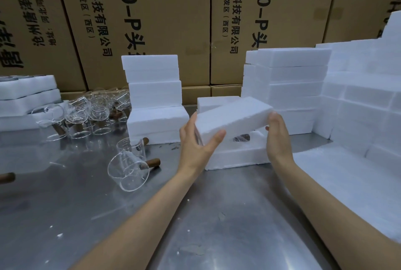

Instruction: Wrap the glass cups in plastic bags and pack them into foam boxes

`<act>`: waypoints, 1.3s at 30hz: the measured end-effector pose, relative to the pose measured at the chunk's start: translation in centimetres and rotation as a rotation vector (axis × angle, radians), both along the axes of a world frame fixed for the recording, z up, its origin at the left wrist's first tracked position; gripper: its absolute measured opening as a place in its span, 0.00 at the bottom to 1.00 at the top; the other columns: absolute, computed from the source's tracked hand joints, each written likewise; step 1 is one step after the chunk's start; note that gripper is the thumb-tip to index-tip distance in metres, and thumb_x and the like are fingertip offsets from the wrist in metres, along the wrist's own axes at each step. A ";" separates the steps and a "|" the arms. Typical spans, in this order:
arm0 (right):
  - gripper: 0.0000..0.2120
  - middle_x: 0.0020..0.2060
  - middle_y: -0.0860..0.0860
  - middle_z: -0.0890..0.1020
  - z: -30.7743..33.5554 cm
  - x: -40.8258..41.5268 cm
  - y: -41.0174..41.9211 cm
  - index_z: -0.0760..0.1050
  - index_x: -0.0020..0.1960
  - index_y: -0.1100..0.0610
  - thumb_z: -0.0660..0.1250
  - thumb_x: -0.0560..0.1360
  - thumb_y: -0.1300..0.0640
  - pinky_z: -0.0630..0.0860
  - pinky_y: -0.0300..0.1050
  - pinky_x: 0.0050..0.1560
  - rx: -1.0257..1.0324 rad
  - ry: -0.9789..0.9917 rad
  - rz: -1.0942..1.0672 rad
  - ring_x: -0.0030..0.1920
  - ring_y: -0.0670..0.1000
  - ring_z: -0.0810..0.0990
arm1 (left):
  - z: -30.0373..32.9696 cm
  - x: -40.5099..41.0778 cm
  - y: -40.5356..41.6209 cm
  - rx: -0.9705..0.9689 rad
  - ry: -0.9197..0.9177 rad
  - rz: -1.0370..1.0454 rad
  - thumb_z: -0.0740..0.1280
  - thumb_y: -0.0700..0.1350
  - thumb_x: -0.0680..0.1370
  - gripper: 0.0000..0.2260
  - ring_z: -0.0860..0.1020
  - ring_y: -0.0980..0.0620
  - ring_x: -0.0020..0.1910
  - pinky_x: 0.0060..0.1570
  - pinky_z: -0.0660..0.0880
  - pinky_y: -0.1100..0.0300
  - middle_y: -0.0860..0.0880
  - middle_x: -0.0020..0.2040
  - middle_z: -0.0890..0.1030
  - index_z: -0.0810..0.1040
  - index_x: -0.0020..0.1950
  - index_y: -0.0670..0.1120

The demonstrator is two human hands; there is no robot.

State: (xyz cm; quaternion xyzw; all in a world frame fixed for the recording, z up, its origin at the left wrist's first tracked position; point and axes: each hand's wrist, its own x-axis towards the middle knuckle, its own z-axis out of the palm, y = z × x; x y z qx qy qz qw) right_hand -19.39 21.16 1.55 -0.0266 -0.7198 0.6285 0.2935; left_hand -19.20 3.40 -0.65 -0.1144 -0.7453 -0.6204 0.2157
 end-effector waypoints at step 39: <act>0.19 0.51 0.52 0.77 -1.0 1.7 -1.5 0.71 0.48 0.49 0.49 0.66 0.41 0.63 0.47 0.46 -0.122 -0.175 -0.212 0.49 0.54 0.72 | 0.4 0.1 -0.1 0.041 -0.104 -0.133 0.65 0.60 0.70 0.20 0.68 0.55 0.63 0.61 0.65 0.61 0.48 0.67 0.68 0.70 0.59 0.55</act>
